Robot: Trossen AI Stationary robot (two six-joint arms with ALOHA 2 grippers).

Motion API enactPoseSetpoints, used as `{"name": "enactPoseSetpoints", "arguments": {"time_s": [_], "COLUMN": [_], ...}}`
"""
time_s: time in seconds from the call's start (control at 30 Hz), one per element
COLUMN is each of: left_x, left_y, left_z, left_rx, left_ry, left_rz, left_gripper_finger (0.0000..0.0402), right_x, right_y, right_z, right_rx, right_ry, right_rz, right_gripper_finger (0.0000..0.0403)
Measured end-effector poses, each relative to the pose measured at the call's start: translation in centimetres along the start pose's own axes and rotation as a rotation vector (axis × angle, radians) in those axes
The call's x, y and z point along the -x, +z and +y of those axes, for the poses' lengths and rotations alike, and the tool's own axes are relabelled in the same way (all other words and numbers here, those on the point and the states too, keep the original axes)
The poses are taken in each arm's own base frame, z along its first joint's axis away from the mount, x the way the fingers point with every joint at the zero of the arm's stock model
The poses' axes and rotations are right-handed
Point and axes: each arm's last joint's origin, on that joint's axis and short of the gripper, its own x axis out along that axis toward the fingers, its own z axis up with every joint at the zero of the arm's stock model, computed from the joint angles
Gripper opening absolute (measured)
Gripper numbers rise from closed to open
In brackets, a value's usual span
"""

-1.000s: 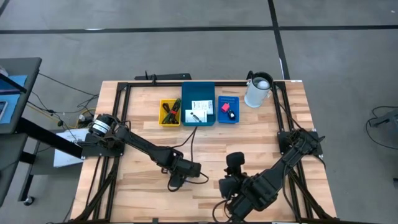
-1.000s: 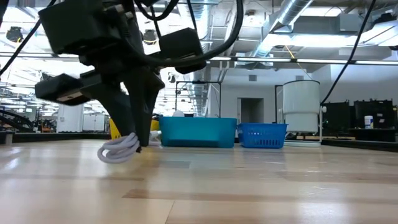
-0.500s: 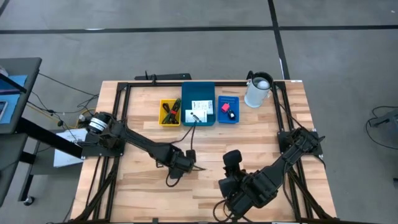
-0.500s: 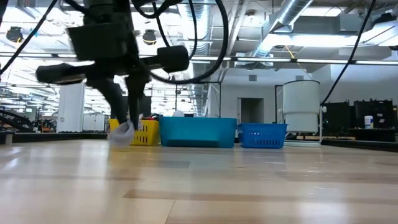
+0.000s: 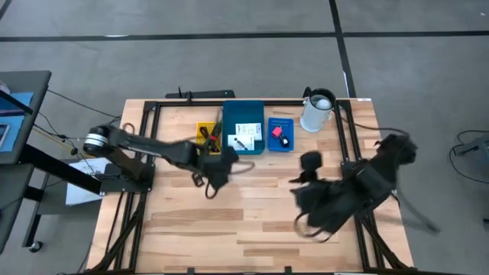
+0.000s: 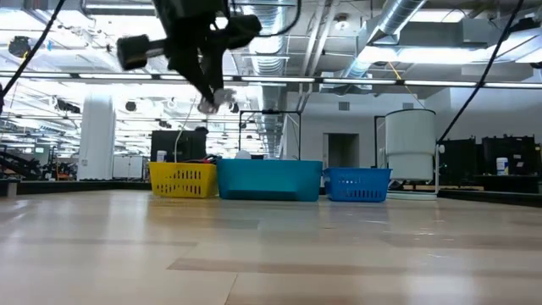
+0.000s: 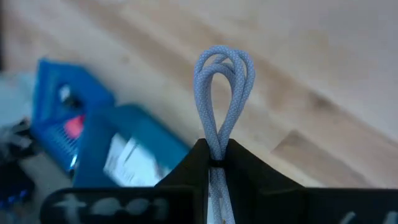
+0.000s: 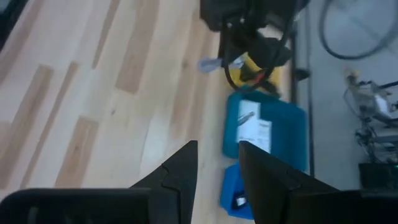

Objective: Pick and place items into bin
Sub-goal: Put the white charger cable into the yellow bin

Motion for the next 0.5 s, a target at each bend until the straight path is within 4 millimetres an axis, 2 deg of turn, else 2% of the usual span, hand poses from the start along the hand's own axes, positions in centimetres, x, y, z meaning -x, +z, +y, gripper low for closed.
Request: {"name": "enactPoseSetpoints", "arguments": {"time_s": [0.13, 0.27, 0.4, 0.5], "left_x": [2.7, 5.3, 7.3, 7.5], "left_y": [-2.9, -6.5, -9.9, -12.1], "left_z": [1.4, 2.6, 3.6, 3.8], "left_rx": [0.105, 0.262, 0.438, 0.54], "left_ry": [0.083, 0.163, 0.242, 0.309], "left_rz": [-0.024, -0.075, -0.155, -0.147], "left_gripper_finger": [0.0016, 0.0016, 0.0016, 0.0016], "right_x": [3.1, 5.4, 6.7, 7.1], "right_y": [-1.7, -3.6, -5.0, -5.6], "right_z": [-2.6, -5.1, -7.1, -8.2], "right_rx": [-0.055, -0.12, -0.18, -0.216], "right_ry": [-0.048, -0.081, -0.105, -0.118], "right_rz": [-0.094, -0.161, -0.195, -0.202], "right_gripper_finger": [0.0113, 0.0113, 0.0113, 0.0113]}}
